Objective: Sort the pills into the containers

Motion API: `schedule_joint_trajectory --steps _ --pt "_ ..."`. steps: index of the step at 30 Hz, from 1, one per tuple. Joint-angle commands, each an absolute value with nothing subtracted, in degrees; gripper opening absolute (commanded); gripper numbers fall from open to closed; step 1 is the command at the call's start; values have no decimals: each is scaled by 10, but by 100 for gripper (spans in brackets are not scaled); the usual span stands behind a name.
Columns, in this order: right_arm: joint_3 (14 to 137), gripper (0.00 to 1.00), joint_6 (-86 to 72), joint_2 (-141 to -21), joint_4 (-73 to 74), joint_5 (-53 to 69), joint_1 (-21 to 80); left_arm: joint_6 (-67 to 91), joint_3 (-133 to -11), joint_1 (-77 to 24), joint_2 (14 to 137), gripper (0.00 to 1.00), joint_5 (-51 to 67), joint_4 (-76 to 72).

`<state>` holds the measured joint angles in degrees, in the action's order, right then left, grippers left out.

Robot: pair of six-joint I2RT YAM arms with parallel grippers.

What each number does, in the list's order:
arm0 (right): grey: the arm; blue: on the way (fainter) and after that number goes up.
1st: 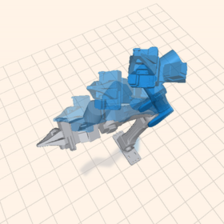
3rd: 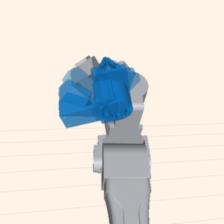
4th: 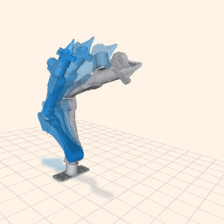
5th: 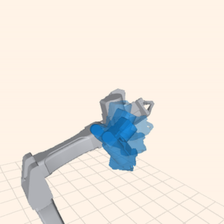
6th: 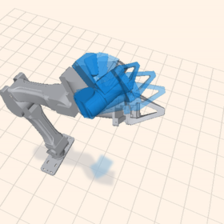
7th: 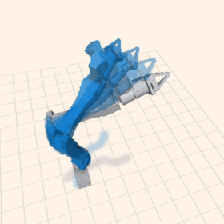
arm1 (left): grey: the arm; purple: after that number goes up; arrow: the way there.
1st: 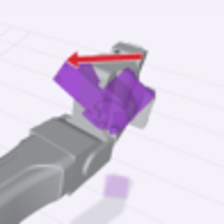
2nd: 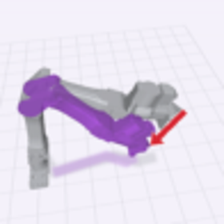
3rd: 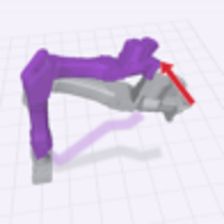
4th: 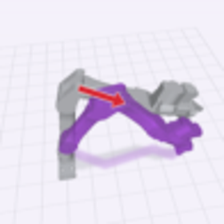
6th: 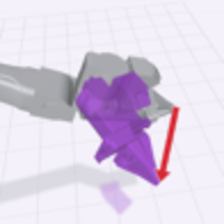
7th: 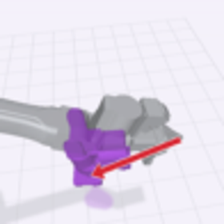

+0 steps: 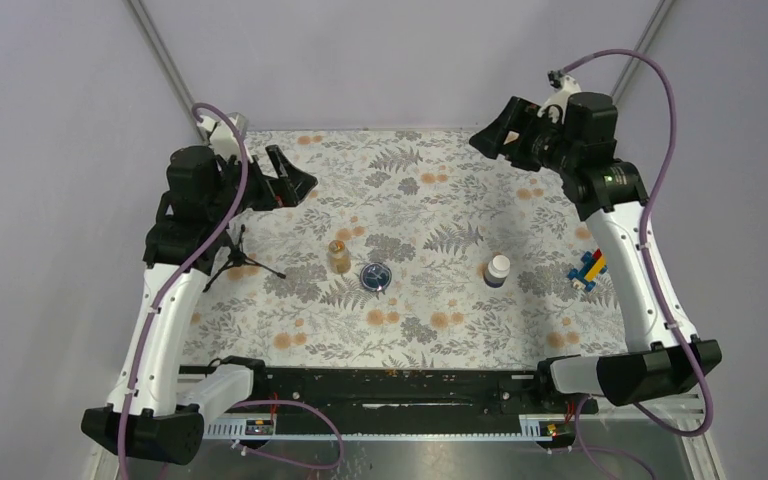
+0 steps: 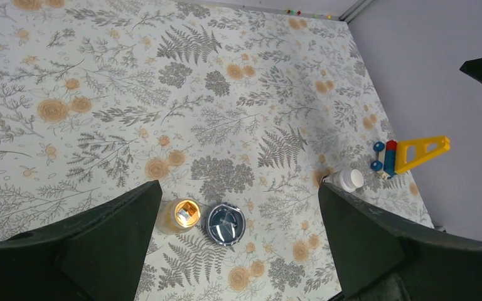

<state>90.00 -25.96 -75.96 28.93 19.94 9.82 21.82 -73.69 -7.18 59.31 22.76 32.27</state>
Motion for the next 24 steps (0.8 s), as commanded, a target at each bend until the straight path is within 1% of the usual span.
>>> schedule_joint_trajectory --steps 1,3,8,12,17,20,24 --pt "880 88 -253 -780 240 188 138 216 -714 -72 582 99 201 287" --pt "864 89 -244 -790 227 190 160 210 -697 -72 580 99 219 280" --pt "807 90 -222 -803 201 177 204 198 -678 -72 566 99 213 276" --pt "761 91 -198 -805 202 158 250 205 -656 -73 553 99 243 258" --pt "708 93 -163 -807 204 112 325 241 -606 -75 532 98 292 196" --pt "696 96 -116 -826 223 92 371 248 -588 -77 526 98 299 190" --pt "683 98 -50 -865 232 31 444 259 -563 -79 515 97 301 183"
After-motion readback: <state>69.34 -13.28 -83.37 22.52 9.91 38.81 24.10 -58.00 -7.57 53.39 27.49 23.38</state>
